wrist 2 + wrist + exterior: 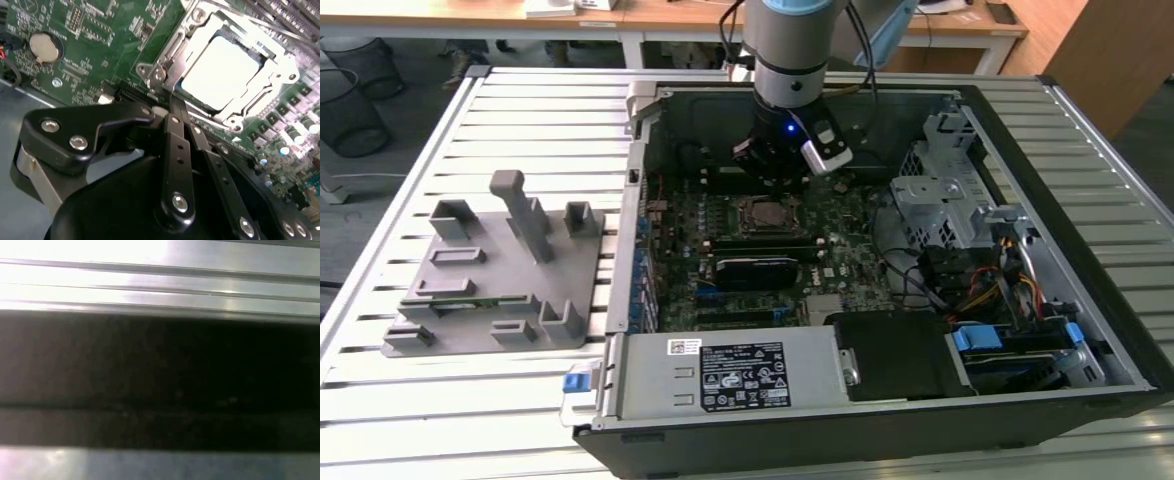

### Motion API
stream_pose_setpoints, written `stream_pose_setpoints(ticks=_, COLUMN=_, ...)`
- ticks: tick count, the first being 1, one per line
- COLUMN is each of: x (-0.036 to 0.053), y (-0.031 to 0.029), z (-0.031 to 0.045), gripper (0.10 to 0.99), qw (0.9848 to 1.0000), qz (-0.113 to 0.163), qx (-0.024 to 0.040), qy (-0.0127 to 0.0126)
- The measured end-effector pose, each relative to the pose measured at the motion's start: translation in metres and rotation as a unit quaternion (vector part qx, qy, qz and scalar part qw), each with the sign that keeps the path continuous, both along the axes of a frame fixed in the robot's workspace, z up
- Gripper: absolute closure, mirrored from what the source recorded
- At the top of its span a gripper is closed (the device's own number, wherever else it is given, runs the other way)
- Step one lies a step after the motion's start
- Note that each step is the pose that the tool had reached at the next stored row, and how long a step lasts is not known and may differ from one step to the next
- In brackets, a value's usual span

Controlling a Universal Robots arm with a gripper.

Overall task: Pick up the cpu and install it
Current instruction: 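Install the first cpu locking lever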

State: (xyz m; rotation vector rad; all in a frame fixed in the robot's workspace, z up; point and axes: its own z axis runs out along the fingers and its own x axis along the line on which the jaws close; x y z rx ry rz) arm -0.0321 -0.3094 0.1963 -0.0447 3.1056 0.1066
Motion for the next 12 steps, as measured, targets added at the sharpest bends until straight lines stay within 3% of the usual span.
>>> stream_pose_setpoints(ticks=9, x=0.0000, y=0.0000, z=0.0041, gripper=0.980, qw=1.0000, qz=0.000, qx=-0.0009, qy=0.0000)
stream_pose_setpoints(ticks=12, x=0.0001, y=0.0000, z=0.0024, gripper=0.980, qw=1.0000, qz=0.000, qx=-0.0061, qy=0.0001)
